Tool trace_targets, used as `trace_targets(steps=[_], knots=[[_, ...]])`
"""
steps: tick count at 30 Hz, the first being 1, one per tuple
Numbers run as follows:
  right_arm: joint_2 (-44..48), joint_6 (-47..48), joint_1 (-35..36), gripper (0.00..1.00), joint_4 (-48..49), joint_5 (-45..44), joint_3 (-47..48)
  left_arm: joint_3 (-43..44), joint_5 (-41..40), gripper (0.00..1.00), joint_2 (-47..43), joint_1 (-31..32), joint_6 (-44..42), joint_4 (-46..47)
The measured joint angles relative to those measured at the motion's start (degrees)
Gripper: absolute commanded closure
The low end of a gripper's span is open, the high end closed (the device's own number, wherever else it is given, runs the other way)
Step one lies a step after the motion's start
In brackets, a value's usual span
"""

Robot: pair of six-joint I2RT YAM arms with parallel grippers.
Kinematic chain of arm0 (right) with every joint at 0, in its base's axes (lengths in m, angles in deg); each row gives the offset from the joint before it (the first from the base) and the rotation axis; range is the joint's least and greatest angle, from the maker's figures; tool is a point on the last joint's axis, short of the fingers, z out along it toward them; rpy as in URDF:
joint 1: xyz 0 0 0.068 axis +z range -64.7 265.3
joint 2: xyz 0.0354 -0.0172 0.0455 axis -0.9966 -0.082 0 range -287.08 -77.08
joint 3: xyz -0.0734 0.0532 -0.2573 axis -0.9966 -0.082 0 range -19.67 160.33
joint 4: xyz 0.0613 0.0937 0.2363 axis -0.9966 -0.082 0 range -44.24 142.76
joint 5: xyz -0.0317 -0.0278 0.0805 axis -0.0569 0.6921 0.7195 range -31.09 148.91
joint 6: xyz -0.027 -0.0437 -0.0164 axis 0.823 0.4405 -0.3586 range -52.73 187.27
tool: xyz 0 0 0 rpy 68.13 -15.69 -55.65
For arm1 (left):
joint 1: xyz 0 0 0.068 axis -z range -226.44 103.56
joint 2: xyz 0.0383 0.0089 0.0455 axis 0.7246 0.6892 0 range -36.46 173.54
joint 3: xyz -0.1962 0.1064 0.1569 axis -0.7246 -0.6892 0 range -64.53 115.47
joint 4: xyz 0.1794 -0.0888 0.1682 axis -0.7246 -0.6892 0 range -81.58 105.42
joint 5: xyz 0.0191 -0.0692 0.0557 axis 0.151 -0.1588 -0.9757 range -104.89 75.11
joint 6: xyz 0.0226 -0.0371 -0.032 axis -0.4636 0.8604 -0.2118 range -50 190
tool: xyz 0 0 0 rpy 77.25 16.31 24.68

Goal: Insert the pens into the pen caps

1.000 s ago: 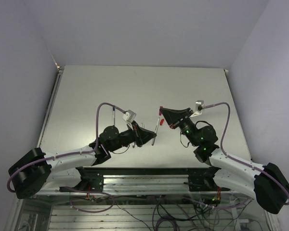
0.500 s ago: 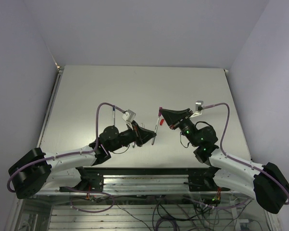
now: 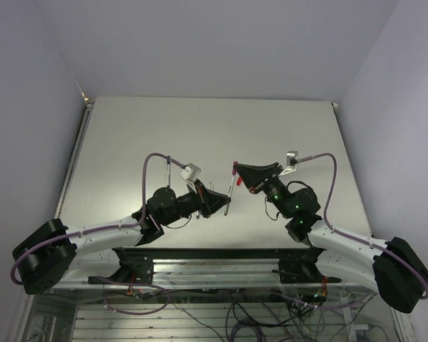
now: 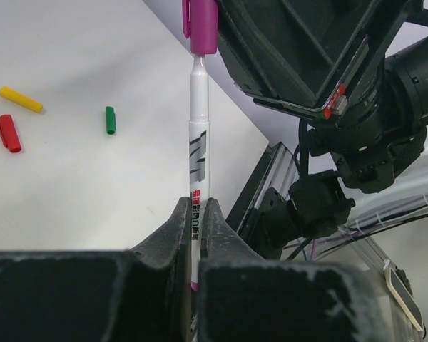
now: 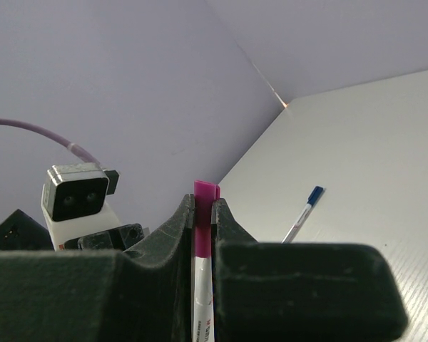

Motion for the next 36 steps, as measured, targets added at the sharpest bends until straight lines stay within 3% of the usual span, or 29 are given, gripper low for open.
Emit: trace_targets(steps=[36], knots=[[-4.5,0.7,4.5,1.0,4.2,-1.3,-0.8,-7.4,-2.3,0.93,-3.1,0.6,0.6,6.9]])
